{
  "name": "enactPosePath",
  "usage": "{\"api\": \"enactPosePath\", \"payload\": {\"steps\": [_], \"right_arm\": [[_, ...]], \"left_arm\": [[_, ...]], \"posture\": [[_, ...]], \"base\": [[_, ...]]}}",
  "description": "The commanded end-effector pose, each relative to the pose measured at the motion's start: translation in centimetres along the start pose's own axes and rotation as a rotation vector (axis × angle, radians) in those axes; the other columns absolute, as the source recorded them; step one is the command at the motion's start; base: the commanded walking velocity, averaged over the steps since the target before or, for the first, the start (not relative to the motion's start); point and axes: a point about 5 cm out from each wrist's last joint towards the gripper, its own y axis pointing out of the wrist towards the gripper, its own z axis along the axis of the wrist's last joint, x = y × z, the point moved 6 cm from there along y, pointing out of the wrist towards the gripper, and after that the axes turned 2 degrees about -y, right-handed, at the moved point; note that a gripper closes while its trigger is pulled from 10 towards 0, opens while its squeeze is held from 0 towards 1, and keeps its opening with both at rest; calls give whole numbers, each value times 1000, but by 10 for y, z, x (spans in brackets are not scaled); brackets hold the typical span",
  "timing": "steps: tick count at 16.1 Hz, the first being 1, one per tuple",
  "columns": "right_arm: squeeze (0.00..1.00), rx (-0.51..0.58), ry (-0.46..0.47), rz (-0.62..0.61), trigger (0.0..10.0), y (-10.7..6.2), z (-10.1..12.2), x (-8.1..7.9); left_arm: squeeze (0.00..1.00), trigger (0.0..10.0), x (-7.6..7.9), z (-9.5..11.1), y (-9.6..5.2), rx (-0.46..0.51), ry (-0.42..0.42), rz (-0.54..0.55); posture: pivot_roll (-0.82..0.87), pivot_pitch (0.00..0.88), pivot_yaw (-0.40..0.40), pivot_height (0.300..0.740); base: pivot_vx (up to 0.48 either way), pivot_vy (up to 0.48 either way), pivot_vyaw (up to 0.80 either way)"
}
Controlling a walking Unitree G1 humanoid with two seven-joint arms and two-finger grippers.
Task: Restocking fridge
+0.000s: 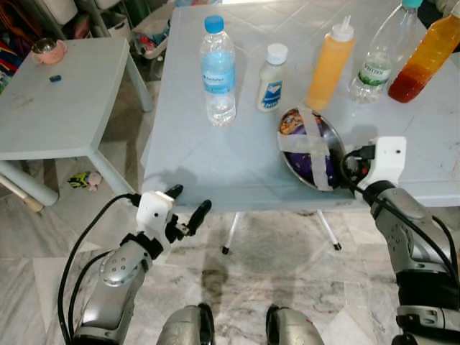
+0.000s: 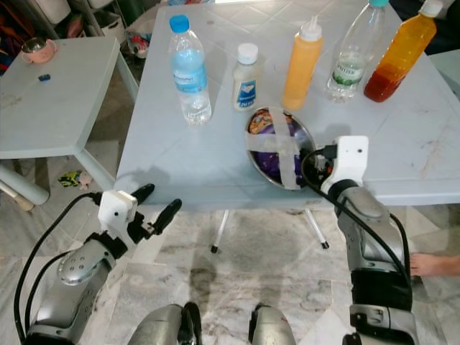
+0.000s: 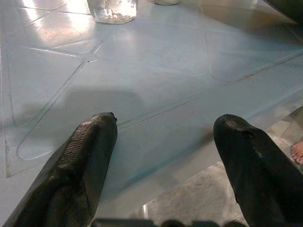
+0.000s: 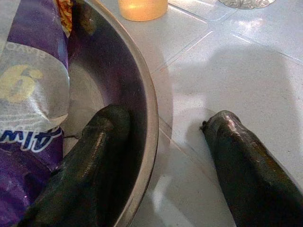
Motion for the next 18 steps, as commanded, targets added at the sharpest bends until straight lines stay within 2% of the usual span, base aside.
{"api": "enactPosePath", "payload": {"steps": [1, 5, 7, 8, 9, 11, 12, 13, 15, 18], "right_arm": [[0, -101, 36, -4, 0, -1, -27, -2], [0, -63, 53, -16, 0, 2, -15, -3], [0, -25, 61, -24, 667, 7, -2, -4], [0, -15, 67, -17, 2784, 10, 3, -7], [0, -12, 68, -11, 2667, 11, 5, -10], [0, -20, 70, 1, 4039, 14, 4, -15], [0, -27, 63, 11, 3608, 15, 3, -18], [0, -44, 51, 12, 1451, 16, -1, -19], [0, -75, 35, 3, 0, 17, -8, -18], [0, -117, 3, -7, 0, 15, -18, -16]], "left_arm": [[0, 10000, 1, -8, -4, -38, 6, -9], [0, 10000, 1, -7, -3, -36, 12, -9], [0, 10000, 1, -7, -2, -35, 15, -9], [0, 10000, 2, -7, -2, -34, 16, -8], [0, 10000, 2, -7, -2, -34, 17, -8], [0, 10000, 2, -7, -1, -33, 18, -8], [0, 10000, 2, -7, -1, -33, 19, -7], [0, 10000, 2, -7, -1, -33, 19, -7], [0, 10000, 3, -7, -1, -32, 20, -6], [0, 10000, 4, -6, -1, -31, 24, -7]], "posture": [[-2, 179, 88, 740], [-4, 176, 88, 740], [-2, 174, 85, 740], [-3, 173, 84, 740], [-2, 173, 83, 740], [0, 172, 82, 740], [1, 171, 80, 740], [3, 170, 78, 740], [3, 171, 76, 740], [3, 171, 75, 740]], "base": [[0, 0, 0], [0, 0, 0], [0, 0, 0], [0, 0, 0], [0, 0, 0], [0, 0, 0], [0, 0, 0], [0, 0, 0], [0, 0, 0], [0, 0, 0]]}}
